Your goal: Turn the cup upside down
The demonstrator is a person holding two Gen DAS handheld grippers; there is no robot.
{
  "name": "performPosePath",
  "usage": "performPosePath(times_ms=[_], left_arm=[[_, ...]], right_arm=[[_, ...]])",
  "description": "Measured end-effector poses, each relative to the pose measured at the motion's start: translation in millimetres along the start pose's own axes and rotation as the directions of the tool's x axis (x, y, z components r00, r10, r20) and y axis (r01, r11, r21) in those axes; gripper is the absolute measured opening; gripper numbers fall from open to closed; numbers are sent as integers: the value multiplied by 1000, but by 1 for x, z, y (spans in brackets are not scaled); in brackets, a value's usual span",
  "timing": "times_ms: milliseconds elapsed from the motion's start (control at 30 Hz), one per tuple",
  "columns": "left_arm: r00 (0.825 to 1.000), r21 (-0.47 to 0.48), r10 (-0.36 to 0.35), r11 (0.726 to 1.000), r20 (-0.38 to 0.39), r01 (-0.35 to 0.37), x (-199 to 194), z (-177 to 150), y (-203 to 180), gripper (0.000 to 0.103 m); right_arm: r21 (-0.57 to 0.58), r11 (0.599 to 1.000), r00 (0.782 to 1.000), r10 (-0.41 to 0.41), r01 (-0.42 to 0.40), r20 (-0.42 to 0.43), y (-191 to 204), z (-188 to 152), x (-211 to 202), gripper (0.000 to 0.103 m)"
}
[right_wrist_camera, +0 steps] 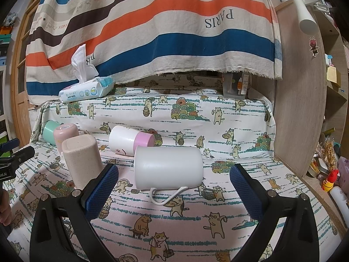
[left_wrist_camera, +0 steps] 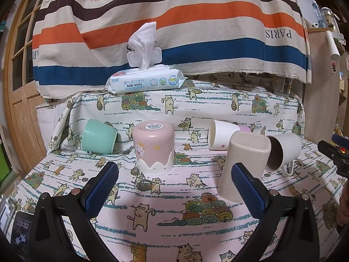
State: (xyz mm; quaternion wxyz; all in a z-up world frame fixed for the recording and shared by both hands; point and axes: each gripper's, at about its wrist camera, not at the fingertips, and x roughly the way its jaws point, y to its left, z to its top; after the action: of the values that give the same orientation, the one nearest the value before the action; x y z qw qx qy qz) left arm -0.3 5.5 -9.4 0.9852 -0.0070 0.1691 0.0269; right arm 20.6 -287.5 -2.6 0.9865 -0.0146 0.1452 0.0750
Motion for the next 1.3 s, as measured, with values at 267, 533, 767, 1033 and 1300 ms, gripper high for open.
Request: performPosePath(times_ms=[267,533,767,1033,1300], left_arm=[[1000,0,0,1000,0,0,0,0,0,103],[1000,0,0,1000,0,0,0,0,0,103],[1000,0,0,1000,0,0,0,0,0,103],[1000,-1,1,1000,-1,-1,1,0,1,103],[1000,-7,2,1000,-4,-2,1,1,2,103]], right_arm=[[0,1000,1000,0,0,0,0,0,0,103],[0,1000,1000,-1,1,-1,0,0,0,103],[0,1000,1000,-1,1,-1,0,1,1,103],[5,1000,1000,-1,1,-11,-2,-4,3,103],[4,1000,1000,-1,1,-11,-1,-2,4,103]])
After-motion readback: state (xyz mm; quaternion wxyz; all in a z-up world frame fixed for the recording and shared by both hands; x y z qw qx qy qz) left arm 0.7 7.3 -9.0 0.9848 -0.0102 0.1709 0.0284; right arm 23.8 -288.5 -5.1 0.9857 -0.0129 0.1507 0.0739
